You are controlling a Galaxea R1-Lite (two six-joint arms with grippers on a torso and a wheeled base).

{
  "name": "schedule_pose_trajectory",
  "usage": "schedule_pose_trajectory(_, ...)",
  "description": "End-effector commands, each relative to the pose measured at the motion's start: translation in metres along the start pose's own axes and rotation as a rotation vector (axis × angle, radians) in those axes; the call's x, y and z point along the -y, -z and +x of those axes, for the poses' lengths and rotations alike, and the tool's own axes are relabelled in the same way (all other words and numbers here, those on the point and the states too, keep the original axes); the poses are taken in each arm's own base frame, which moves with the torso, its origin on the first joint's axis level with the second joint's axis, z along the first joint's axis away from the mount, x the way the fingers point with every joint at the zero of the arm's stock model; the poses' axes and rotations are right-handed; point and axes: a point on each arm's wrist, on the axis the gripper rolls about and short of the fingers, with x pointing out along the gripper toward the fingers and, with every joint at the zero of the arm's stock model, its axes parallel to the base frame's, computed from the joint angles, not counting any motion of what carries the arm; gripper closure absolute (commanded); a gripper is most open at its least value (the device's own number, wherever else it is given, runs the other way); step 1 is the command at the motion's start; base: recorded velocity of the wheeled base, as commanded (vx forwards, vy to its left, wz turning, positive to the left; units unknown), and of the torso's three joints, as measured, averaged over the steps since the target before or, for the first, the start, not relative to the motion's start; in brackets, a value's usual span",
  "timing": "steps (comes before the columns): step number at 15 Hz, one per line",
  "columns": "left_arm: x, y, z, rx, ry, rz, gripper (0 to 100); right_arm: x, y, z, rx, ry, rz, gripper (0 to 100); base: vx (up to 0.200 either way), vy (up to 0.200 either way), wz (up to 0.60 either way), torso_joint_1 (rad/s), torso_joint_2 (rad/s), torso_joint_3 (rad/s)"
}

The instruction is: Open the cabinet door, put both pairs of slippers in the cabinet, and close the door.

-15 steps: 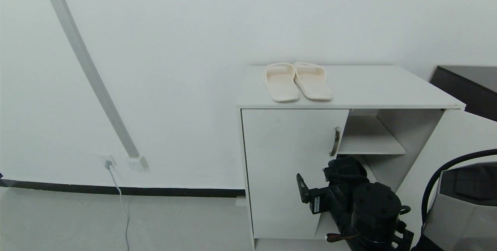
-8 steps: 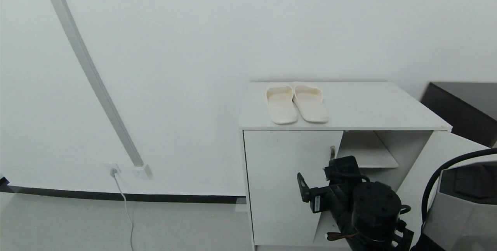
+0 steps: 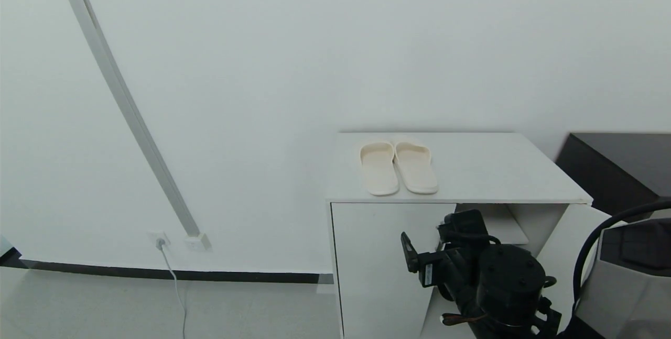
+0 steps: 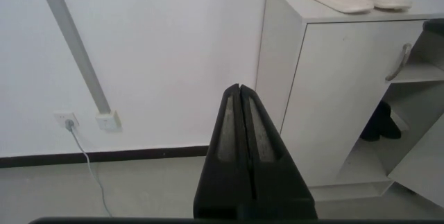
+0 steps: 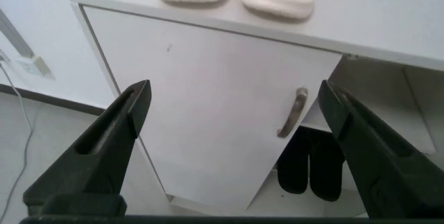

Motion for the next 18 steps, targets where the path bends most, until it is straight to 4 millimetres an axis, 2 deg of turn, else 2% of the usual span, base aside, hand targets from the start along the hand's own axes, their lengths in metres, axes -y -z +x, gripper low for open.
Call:
schedule_pose_trajectory(1, 0.0, 0.0, 0.0, -0.002, 0.0, 0.0, 100, 0.0, -0.001, 0.0, 0.004, -0.001, 0.001, 0, 0.0, 0.0, 0.0, 0.198, -0.43, -0.237)
schedule_pose_trajectory(4, 0.0, 0.0, 0.0, -0.002, 0.0, 0.002, 100, 0.0, -0.003, 0.0, 0.008, -0.001, -0.021, 0, 0.0, 0.0, 0.0, 0.108, -0.23, -0.123)
schedule_pose_trajectory(6, 0.0, 0.0, 0.0, -0.002, -0.002, 0.002, 100, -0.003, -0.014, 0.012, 0.052, 0.003, -0.024, 0, 0.0, 0.0, 0.0, 0.0, 0.0, 0.0)
schedule_pose_trajectory(7, 0.0, 0.0, 0.0, -0.002, -0.002, 0.003, 100, -0.003, -0.02, 0.024, 0.009, 0.021, -0.043, 0, 0.0, 0.0, 0.0, 0.0, 0.0, 0.0)
schedule_pose_trajectory(10, 0.0, 0.0, 0.0, -0.002, -0.003, 0.009, 100, -0.001, -0.048, 0.025, -0.111, 0.033, -0.019, 0, 0.0, 0.0, 0.0, 0.0, 0.0, 0.0)
schedule_pose_trajectory(12, 0.0, 0.0, 0.0, -0.002, -0.002, 0.008, 100, -0.006, -0.07, 0.031, -0.113, 0.041, 0.038, 0, 0.0, 0.0, 0.0, 0.0, 0.0, 0.0)
schedule_pose_trajectory(16, 0.0, 0.0, 0.0, -0.002, 0.0, 0.005, 100, -0.008, -0.074, 0.028, -0.104, 0.081, 0.045, 0, 0.0, 0.0, 0.0, 0.0, 0.0, 0.0)
schedule_pose_trajectory(18, 0.0, 0.0, 0.0, -0.002, 0.0, 0.005, 100, -0.009, -0.071, 0.028, -0.109, 0.077, 0.044, 0, 0.2, 0.0, 0.0, 0.007, 0.0, 0.002)
